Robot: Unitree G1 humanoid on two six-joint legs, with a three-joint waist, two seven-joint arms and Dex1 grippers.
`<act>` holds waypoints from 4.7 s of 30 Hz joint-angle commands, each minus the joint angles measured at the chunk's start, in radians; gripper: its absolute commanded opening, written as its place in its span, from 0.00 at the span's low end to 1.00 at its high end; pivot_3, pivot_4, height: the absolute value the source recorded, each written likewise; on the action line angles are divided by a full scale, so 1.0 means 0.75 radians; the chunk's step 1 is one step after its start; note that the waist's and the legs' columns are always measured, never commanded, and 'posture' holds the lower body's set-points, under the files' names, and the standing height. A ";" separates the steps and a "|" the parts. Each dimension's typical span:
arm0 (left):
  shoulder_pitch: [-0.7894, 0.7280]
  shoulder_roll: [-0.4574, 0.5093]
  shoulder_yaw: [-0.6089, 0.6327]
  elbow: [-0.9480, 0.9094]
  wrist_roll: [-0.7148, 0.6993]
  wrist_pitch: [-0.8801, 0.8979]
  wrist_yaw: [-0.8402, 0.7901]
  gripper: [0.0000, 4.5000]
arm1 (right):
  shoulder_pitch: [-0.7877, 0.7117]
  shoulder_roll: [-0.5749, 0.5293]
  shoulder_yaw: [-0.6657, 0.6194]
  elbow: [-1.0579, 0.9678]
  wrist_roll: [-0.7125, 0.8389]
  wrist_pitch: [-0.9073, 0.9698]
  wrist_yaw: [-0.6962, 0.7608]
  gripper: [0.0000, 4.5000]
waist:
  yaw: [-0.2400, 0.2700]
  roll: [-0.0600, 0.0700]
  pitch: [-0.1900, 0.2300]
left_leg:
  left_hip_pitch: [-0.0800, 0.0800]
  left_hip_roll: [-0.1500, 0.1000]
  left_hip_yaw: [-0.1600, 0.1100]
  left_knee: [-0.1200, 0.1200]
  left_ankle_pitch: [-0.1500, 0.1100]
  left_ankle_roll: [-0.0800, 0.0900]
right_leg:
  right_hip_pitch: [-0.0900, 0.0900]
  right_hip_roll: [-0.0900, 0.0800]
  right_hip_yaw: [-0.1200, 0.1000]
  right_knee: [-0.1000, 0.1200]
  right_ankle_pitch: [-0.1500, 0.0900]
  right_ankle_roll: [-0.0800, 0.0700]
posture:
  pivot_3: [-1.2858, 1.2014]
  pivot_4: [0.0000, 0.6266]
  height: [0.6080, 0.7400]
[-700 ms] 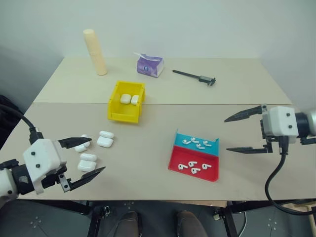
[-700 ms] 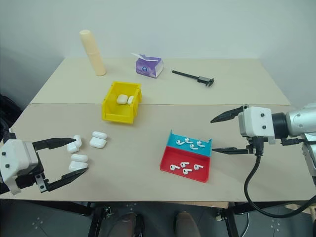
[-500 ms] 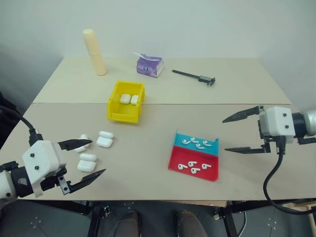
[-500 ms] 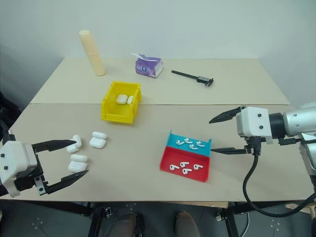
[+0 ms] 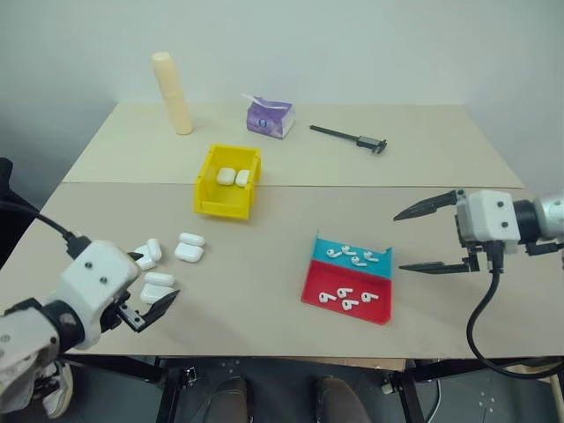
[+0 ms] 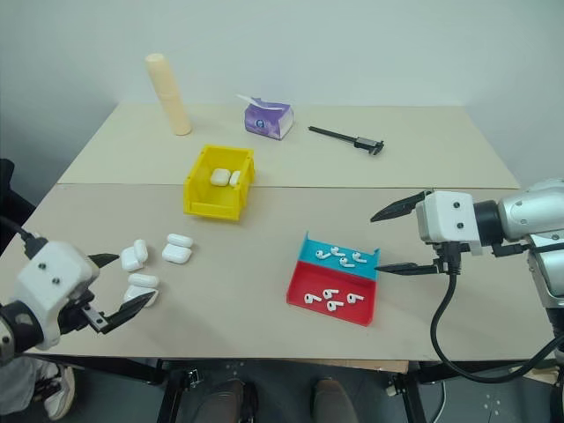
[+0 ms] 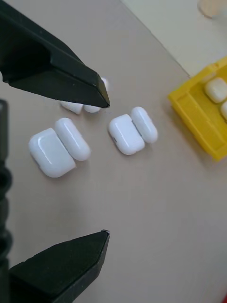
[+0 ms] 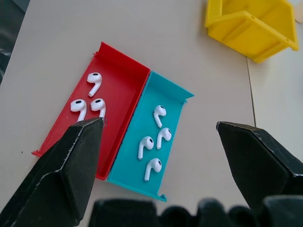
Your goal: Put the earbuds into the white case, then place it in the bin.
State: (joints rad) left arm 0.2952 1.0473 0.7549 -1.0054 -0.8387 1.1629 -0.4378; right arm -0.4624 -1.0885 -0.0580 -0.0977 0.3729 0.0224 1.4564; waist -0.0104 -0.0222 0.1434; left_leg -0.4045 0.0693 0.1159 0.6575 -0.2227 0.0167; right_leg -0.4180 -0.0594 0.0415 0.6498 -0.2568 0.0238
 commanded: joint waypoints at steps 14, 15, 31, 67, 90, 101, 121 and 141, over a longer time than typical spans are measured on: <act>0.187 0.719 -0.270 0.527 -1.511 -0.304 1.484 1.00 | 0.105 0.011 -0.030 -0.118 -0.005 0.055 -0.094 0.99 | 0.001 -0.004 0.003 | 0.008 -0.001 0.007 -0.009 0.002 -0.008 | -0.002 0.000 0.002 0.007 -0.004 -0.008 | 0.52 0.24 1.00; 0.177 0.715 -0.284 0.554 -1.511 -0.299 1.479 1.00 | 0.118 0.009 -0.036 -0.127 -0.007 0.059 -0.102 0.99 | 0.002 -0.004 0.003 | 0.008 -0.001 0.009 -0.010 0.002 -0.008 | -0.002 0.000 0.002 0.007 -0.004 -0.008 | 0.52 0.24 1.00; -0.367 0.744 -0.887 0.809 -1.511 -0.204 1.347 1.00 | 0.243 -0.011 -0.102 -0.204 0.004 0.106 -0.174 0.99 | 0.022 -0.006 0.004 | 0.006 -0.002 0.012 -0.011 0.003 -0.010 | -0.003 0.000 0.001 0.006 -0.005 -0.008 | 0.52 0.24 1.00; -1.015 0.280 -1.374 1.140 -1.475 0.095 1.676 1.00 | 0.229 0.025 -0.064 -0.210 -0.035 0.120 -0.229 0.99 | 0.028 -0.008 0.005 | 0.006 -0.003 0.003 -0.010 0.006 -0.013 | -0.002 0.001 0.001 0.007 -0.004 -0.006 | 0.52 0.24 1.00; -0.985 0.265 -1.365 1.102 -1.313 0.185 1.594 0.62 | 0.212 0.041 -0.049 -0.202 -0.053 0.122 -0.249 1.00 | 0.021 -0.006 0.004 | 0.008 -0.003 0.001 -0.011 0.006 -0.013 | 0.001 0.001 0.001 0.008 -0.005 -0.006 | 0.52 0.24 1.00; -1.043 0.287 -1.038 0.729 -1.174 -0.009 1.251 0.62 | -0.024 0.020 0.003 -0.109 -0.048 0.179 -0.189 1.00 | 0.029 -0.010 0.006 | 0.005 -0.003 0.005 -0.011 0.006 -0.014 | -0.002 0.000 0.000 0.006 -0.005 -0.006 | 0.52 0.24 1.00; -0.541 -0.569 -1.201 1.151 0.605 -2.046 -0.307 0.62 | -0.281 -0.104 0.512 -0.538 -0.400 0.649 -0.075 1.00 | 0.029 -0.006 0.003 | -0.004 -0.001 0.007 -0.009 0.005 -0.011 | -0.005 0.001 -0.004 -0.002 -0.002 -0.005 | 0.52 0.24 1.00; -0.497 -0.698 -1.174 1.066 0.629 -2.183 -0.560 0.62 | -0.209 0.024 0.758 -0.579 -0.666 0.771 -0.125 0.53 | 0.023 -0.003 0.001 | -0.007 0.000 0.004 0.000 0.001 -0.005 | -0.004 0.001 -0.004 0.000 -0.001 -0.003 | 0.52 0.24 1.00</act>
State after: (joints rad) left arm -0.0771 0.5188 -0.1416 -0.1595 -0.3551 -0.4767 -0.8530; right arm -0.6115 -1.0711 0.5135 -0.5310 -0.1005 0.6027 1.3700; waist 0.0068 -0.0246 0.1445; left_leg -0.4097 0.0694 0.1192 0.6577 -0.2221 0.0133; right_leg -0.4210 -0.0583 0.0383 0.6499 -0.2577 0.0216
